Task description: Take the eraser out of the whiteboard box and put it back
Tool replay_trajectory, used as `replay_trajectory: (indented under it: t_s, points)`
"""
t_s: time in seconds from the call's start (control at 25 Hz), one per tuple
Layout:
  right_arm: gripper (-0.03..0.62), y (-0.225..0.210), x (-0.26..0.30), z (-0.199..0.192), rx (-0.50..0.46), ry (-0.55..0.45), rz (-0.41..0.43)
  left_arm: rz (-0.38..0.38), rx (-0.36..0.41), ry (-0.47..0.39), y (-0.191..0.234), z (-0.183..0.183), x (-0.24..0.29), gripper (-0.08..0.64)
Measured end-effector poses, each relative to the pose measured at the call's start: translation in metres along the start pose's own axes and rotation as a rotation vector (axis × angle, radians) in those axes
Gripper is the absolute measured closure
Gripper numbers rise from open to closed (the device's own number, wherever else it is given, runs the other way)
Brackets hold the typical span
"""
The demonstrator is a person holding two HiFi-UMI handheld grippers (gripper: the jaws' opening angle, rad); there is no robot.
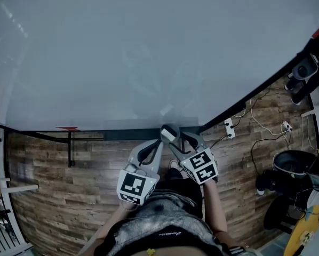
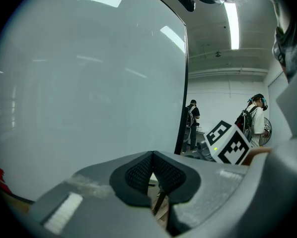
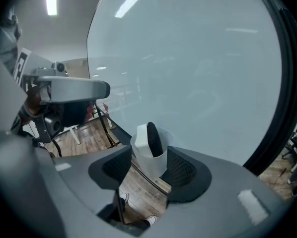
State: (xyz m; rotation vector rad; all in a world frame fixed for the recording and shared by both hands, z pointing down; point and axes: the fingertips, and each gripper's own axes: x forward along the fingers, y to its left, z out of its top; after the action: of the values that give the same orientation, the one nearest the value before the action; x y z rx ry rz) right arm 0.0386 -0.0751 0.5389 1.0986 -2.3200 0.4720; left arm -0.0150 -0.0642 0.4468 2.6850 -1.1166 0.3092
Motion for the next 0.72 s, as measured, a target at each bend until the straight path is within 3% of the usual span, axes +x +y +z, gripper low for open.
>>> replay_trajectory:
  t_s: [0.24, 0.48, 0.72]
  points:
    - [0.394, 0.002, -0.001, -0.003, -0.004, 0.000, 0.005, 0.012, -0.038, 0.026, 0.002, -0.011, 0.003, 0.558]
    - [0.487, 0.005, -0.007, -0.004, -0.014, 0.005, 0.021, 0.017, -0.039, 0.041, 0.001, -0.017, 0.007, 0.558]
    - [0.583, 0.023, -0.010, 0.012, -0.027, -0.098, 0.067, 0.015, -0.034, 0.062, -0.002, -0.022, 0.008, 0.558]
